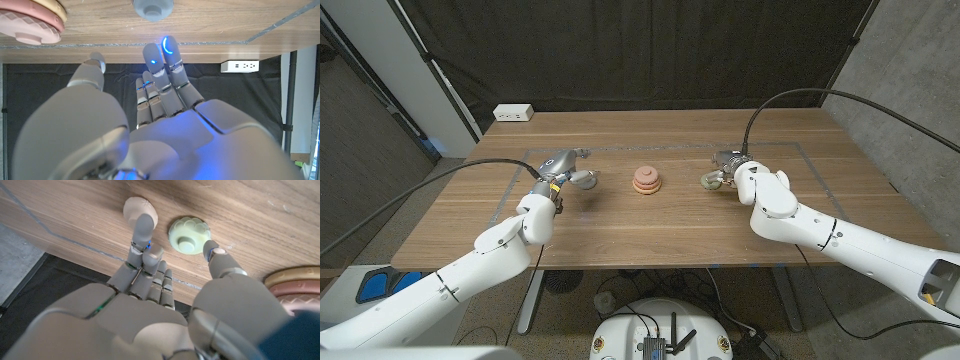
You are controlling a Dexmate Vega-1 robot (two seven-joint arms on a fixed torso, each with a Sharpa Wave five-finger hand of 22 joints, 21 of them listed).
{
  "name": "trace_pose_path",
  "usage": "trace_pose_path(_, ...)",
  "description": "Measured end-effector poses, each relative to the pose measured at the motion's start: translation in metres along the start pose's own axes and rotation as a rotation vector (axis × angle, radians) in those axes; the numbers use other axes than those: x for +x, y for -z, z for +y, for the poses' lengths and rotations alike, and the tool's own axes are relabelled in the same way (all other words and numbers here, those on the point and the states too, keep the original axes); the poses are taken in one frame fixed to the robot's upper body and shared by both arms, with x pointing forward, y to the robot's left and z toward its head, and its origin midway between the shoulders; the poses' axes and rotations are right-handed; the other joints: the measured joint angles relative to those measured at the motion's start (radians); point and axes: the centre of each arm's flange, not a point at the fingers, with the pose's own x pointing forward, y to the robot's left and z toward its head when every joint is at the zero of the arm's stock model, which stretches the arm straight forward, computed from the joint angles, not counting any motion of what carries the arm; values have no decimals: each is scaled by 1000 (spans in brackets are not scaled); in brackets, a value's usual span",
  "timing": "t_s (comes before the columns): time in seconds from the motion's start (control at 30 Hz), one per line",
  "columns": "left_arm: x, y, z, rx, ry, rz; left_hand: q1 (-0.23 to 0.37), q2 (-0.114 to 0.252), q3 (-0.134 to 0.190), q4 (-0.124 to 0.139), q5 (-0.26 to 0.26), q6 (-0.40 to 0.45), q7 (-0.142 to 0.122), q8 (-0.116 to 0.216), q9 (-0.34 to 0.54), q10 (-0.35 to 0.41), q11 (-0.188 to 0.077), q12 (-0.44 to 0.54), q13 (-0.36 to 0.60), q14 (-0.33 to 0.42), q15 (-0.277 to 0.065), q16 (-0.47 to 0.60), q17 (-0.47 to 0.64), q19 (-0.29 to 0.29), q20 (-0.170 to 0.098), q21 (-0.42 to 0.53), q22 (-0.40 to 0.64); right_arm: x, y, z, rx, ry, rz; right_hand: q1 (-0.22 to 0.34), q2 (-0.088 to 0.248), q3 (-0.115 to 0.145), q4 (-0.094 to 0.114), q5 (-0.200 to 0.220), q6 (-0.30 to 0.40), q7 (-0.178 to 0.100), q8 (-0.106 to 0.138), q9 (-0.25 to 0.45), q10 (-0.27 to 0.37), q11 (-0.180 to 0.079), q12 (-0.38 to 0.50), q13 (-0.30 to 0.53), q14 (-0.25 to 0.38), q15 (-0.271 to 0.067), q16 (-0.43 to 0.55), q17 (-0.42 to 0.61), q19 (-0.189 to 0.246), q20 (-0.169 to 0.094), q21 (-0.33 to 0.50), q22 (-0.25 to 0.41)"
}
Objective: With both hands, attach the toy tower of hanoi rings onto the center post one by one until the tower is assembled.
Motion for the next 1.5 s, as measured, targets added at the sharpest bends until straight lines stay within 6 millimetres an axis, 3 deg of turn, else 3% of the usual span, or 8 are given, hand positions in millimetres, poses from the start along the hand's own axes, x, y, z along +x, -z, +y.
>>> trace_pose_path(0.37, -1, 1, 1, 3, -3, 1, -5, 5, 0, 0, 0, 1, -1, 0, 0, 6, -4, 0, 0, 0, 0, 0, 0, 4, -4, 0, 5, 5, 1, 4, -15, -38, 29, -16, -16, -11, 11, -7, -8, -2, 0, -5, -8, 2, 4, -4, 0, 0, 0, 0, -6, 6, 0, -5)
trace_pose_path(1.5, -2, 6, -5, -5, 17, 11, -5, 5, 14, -6, 0, 15, -5, 0, 0, 19, -6, 0, 0, 9, -2, 0, 0, 4, -4, 0, 4, 21, -1, 17, -42, -116, 71, -18, 1, -11, 11, -15, -8, -2, 5, -4, 3, 12, 11, -10, -7, 4, 0, 3, -5, 5, 0, -6)
